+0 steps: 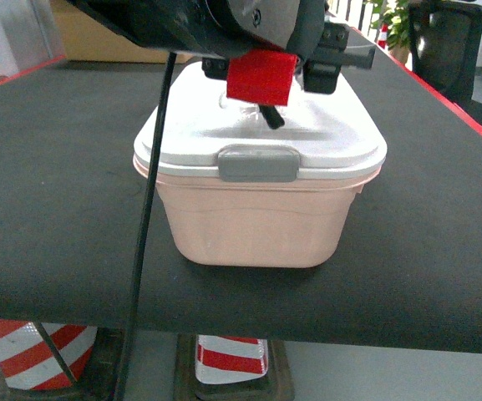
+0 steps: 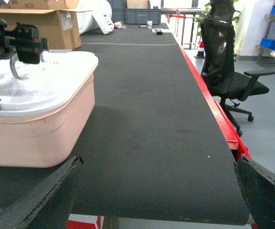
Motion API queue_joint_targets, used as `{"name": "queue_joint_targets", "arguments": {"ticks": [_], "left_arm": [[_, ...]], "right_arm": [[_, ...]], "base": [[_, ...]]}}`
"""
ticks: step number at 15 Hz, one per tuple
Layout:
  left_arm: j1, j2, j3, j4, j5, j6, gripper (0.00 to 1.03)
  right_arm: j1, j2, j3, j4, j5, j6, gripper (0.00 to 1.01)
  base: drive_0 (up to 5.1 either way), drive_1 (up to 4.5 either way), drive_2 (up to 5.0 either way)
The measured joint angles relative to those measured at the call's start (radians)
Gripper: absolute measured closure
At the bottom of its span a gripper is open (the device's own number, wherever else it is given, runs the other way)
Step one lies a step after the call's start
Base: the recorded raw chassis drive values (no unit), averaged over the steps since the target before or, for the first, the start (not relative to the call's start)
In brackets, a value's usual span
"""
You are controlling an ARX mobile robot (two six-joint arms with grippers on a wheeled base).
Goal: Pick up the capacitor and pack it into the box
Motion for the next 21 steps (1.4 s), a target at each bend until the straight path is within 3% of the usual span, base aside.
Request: {"name": "queue_joint_targets", "arguments": {"ticks": [4,5,6,7,9,12,17,18,19,20,21], "left_arm": [[0.039,-0.175,-0.094,0.132,0.08,-0.027,0.03],[0.068,-0.244,-0.18,0.224,0.115,-0.026,0.06],[0.1,-0.325,-0.304,0.362,0.143,0.007,0.05],[0.142,-0.428,-0.474,0.56,0.14,0.085,0.05],[0.248,-0.575,-0.8,0.825,0.153,0.159,0.05],[0.404,-0.536,-1.17,0.89,0.21,0.124,0.05],[0.459,-0.488,-1.233,0.95,0.221,0.111,0.05],[0.493,-0.441,-1.248,0.996,0.284,0.094,0.09],[0.578,-0.3,-1.305,0.996,0.447,0.071,0.25],[0.598,-0.253,-1.394,0.943,0.488,0.06,0.39],[0.596,-0.349,-1.432,0.966,0.501,0.053,0.51]], "right_arm": [[0.0,0.0,0.0,0.0,0.0,0.0,0.03],[0.0,0.0,0.0,0.0,0.0,0.0,0.03],[0.0,0.0,0.0,0.0,0.0,0.0,0.03],[0.0,0.0,0.0,0.0,0.0,0.0,0.03],[0.0,0.0,0.0,0.0,0.0,0.0,0.03],[0.0,0.0,0.0,0.0,0.0,0.0,0.03],[0.0,0.0,0.0,0.0,0.0,0.0,0.03],[0.0,0.0,0.0,0.0,0.0,0.0,0.03],[0.0,0.0,0.0,0.0,0.0,0.0,0.03],[0.0,0.0,0.0,0.0,0.0,0.0,0.03],[0.0,0.0,0.0,0.0,-0.002,0.0,0.03]], "base": [[0.0,0.0,0.0],[0.0,0.0,0.0],[0.0,0.0,0.0],[0.0,0.0,0.0],[0.0,0.0,0.0],[0.0,0.0,0.0],[0.0,0.0,0.0],[0.0,0.0,0.0],[0.0,0.0,0.0],[0.0,0.0,0.0],[0.0,0.0,0.0]]}}
